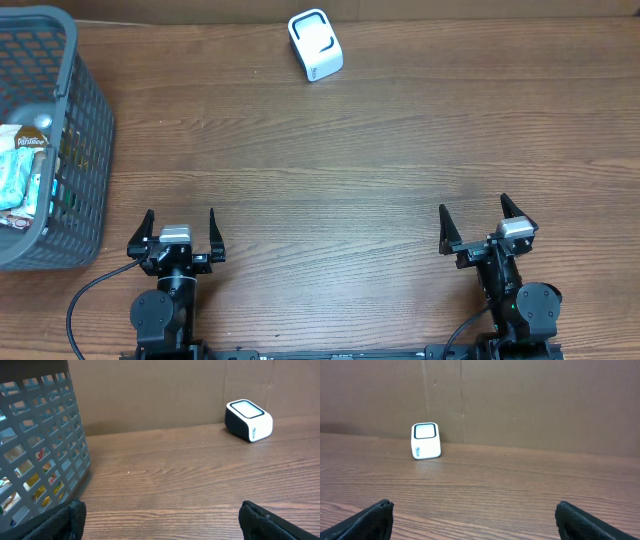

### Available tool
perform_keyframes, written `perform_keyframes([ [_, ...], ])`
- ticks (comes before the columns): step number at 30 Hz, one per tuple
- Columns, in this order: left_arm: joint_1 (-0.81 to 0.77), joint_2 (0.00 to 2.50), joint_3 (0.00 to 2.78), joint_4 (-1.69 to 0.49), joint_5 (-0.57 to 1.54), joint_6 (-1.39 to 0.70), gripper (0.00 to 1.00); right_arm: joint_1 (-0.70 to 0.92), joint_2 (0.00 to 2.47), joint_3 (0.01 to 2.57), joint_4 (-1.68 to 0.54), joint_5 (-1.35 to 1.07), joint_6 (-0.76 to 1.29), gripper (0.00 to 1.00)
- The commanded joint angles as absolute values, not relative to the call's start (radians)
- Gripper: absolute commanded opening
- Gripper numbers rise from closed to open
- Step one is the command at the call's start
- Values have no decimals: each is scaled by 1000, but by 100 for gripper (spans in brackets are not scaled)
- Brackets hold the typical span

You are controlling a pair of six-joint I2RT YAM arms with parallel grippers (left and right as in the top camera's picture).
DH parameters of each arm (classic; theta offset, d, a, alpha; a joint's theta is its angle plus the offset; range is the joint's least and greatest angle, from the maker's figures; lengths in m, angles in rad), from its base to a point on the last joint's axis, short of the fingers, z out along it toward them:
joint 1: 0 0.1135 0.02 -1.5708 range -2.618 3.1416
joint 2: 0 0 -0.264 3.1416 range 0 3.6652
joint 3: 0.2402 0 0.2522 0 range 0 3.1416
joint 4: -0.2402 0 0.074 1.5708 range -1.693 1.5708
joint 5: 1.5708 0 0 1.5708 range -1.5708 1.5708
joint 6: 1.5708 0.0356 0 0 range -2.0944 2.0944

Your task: Scan the item barcode

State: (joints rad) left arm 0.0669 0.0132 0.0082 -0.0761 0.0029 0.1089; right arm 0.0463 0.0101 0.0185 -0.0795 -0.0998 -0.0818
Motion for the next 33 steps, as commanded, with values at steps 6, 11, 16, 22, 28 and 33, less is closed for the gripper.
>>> perform_keyframes([
  [6,64,4,5,-77,0,116,100,44,3,8,-76,-98,-80,100],
  [11,64,4,5,-76,1,115,100,44,3,8,-76,-98,-80,100],
  [16,65,4,5,-77,-2,118,100,44,3,8,-76,-98,-80,100],
  [22,65,4,11,23,-36,79,100,44,3,8,-76,-98,-80,100],
  [28,65,4,178,256,-15,79,99,44,3,8,-76,-98,-80,100],
  [33,65,85,525,267,-6,78,100,44,3,8,-76,-98,-80,100],
])
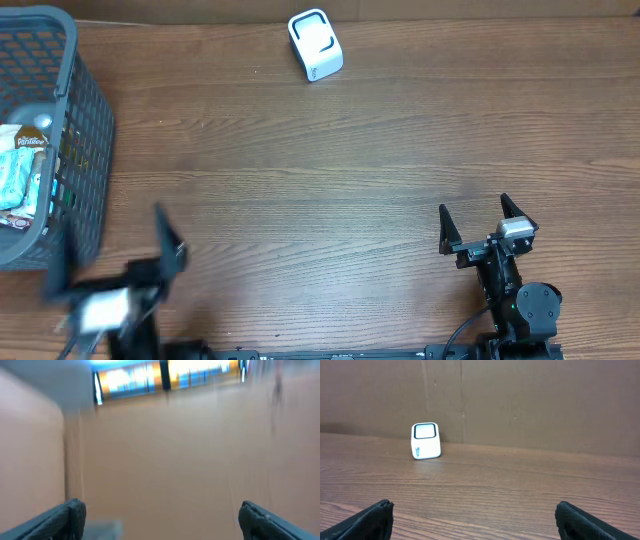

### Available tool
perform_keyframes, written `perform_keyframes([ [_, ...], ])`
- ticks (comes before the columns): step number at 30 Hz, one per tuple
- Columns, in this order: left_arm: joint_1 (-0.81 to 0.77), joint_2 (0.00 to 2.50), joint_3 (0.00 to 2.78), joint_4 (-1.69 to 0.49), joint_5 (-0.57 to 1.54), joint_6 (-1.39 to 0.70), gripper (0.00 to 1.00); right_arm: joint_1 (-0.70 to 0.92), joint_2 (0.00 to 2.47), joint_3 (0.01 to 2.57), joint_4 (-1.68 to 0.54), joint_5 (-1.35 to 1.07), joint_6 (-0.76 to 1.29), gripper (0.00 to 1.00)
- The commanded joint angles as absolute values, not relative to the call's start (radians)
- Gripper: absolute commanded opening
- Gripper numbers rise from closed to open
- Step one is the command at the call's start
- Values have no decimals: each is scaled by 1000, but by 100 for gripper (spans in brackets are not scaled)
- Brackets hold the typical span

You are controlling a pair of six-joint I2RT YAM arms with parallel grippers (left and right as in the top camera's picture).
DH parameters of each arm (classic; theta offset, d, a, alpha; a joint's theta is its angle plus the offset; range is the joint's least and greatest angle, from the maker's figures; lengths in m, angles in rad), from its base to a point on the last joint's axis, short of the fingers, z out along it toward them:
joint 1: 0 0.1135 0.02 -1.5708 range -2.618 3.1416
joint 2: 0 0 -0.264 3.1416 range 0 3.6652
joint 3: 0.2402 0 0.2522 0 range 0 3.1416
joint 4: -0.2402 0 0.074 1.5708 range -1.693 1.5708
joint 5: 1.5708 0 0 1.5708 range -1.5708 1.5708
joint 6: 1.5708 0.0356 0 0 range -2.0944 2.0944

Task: Scan the item barcode
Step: 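Reach the left gripper into the basket and grasp the yellow dish-soap bottle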

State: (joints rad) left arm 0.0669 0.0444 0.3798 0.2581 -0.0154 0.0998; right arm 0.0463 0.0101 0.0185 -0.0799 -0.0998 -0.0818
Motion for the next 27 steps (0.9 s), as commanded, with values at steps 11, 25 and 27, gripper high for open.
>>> perform_keyframes([
  [11,65,571,1337,142,-4,2,100,44,3,8,-76,-98,-80,100],
  [25,65,1295,2229,-687,-89,-3,100,44,3,8,-76,-98,-80,100],
  [27,65,1374,2263,-792,-108,-3,99,44,3,8,-76,-98,-80,100],
])
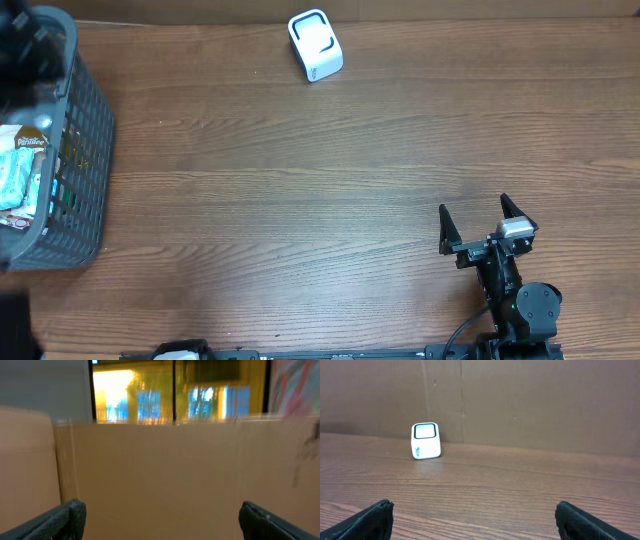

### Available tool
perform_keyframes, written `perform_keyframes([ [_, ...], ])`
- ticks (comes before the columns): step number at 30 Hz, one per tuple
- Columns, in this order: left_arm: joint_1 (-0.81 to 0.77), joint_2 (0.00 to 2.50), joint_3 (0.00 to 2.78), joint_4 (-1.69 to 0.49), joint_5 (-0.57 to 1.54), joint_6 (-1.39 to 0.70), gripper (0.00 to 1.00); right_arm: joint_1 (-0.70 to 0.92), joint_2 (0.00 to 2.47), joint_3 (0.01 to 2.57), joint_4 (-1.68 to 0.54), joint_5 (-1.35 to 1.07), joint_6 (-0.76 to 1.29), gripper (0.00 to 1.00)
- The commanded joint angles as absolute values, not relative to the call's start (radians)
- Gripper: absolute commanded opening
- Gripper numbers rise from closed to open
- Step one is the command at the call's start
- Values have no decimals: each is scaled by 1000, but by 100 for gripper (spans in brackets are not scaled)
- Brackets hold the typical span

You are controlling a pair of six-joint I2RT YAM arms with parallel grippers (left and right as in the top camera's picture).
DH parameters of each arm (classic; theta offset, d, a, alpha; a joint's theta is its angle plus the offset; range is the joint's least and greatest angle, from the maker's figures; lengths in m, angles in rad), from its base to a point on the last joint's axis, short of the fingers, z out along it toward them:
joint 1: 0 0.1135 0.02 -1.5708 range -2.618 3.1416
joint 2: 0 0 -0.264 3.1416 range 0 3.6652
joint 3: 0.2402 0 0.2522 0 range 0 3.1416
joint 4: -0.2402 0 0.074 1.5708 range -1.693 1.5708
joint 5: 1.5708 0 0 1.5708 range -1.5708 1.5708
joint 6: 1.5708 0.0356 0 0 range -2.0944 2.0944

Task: Scan the item barcode
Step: 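Reach the left gripper into the basket and grasp the yellow dish-soap bottle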

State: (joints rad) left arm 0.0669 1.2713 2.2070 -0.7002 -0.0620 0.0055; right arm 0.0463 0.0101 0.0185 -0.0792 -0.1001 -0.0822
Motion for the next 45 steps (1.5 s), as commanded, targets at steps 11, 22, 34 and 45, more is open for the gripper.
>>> perform_keyframes([
  [11,72,1663,2263,-1073,-111,2,100,44,3,8,-76,-98,-80,100],
  [22,278,1680,2259,-1238,-276,100,96,44,3,8,-76,-98,-80,100],
  [34,666,1715,2140,-1295,-8,64,99,44,3,8,-76,-98,-80,100],
  [45,695,1815,1925,-1108,176,231,100,44,3,8,-76,-98,-80,100],
])
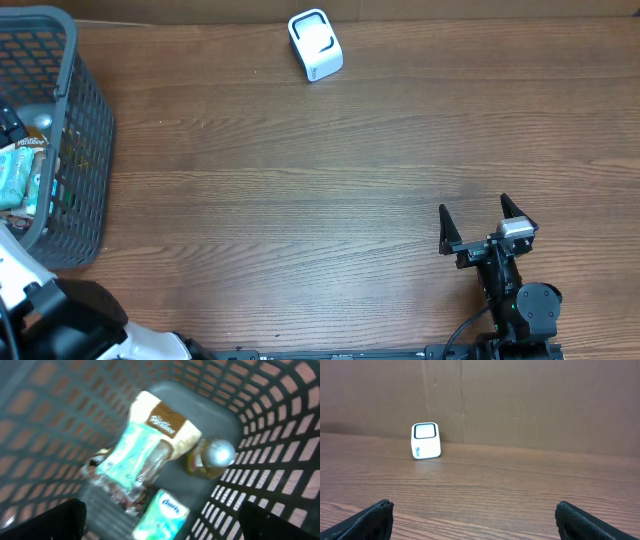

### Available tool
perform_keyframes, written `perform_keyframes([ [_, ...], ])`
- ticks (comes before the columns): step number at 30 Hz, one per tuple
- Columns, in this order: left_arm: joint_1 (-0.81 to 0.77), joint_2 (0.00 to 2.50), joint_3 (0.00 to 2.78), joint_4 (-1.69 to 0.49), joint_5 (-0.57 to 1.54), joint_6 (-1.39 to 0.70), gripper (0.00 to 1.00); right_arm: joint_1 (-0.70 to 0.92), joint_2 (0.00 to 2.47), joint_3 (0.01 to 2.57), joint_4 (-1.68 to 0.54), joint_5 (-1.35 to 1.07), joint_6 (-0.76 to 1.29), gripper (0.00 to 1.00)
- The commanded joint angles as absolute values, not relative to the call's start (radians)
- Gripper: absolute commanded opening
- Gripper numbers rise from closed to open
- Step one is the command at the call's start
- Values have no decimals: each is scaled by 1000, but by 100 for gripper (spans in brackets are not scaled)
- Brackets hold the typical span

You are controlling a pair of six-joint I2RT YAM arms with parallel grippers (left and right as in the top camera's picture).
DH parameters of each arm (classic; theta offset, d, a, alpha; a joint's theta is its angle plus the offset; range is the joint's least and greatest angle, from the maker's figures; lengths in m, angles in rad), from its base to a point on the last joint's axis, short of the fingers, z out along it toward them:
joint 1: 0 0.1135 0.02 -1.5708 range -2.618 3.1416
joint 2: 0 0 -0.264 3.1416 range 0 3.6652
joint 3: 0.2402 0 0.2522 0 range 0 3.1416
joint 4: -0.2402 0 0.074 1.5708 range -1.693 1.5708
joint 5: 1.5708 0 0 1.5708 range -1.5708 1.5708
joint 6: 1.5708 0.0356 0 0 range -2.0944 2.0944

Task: Scan the item barcode
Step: 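Reach the left gripper into the basket and grasp the yellow dish-soap bottle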

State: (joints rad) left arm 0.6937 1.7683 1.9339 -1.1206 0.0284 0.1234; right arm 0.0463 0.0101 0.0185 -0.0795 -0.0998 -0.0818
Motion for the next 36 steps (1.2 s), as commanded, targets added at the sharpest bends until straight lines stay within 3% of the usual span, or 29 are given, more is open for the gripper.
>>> perform_keyframes([
  [1,695,1835,1925,-1106,213,262,100,44,3,8,-76,-98,-80,100],
  [9,695,1948,1925,-1036,329,353,100,44,3,8,-76,-98,-80,100],
  [25,659,2139,1925,-984,341,371,100,44,3,8,-76,-98,-80,100],
  [29,654,2138,1925,-968,341,371,88,44,3,8,-76,-98,-80,100],
  [36,648,2138,1919,-959,340,371,86,44,3,8,-76,-98,-80,100],
])
